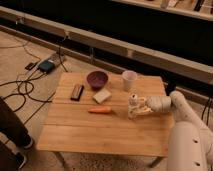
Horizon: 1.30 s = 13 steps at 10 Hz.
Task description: Stand the bottle upright
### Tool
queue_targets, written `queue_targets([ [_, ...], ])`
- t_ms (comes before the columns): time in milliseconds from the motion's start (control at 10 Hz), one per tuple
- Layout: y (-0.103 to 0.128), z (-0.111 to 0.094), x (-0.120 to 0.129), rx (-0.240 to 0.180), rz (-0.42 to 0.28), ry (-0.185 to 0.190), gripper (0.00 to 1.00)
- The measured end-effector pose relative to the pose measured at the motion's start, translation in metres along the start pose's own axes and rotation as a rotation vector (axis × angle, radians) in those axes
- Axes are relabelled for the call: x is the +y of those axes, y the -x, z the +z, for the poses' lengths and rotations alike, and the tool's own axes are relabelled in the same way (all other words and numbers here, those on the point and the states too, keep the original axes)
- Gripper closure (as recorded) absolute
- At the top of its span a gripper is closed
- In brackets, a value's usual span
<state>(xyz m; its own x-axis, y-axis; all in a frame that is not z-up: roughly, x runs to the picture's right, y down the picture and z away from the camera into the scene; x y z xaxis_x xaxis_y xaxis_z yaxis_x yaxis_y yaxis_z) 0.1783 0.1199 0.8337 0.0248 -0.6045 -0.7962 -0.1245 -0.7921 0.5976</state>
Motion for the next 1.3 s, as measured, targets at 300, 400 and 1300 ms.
queue_targets([
  [300,0.0007,0.0012,0.0005,0.002,0.002,0.003,0.2],
  [400,0.001,0.0015,0.0005,0.002,0.003,0.003,0.2],
  [1300,-0.0018,-0.0011,0.0028,-0.008,0.008,0.004,0.2],
])
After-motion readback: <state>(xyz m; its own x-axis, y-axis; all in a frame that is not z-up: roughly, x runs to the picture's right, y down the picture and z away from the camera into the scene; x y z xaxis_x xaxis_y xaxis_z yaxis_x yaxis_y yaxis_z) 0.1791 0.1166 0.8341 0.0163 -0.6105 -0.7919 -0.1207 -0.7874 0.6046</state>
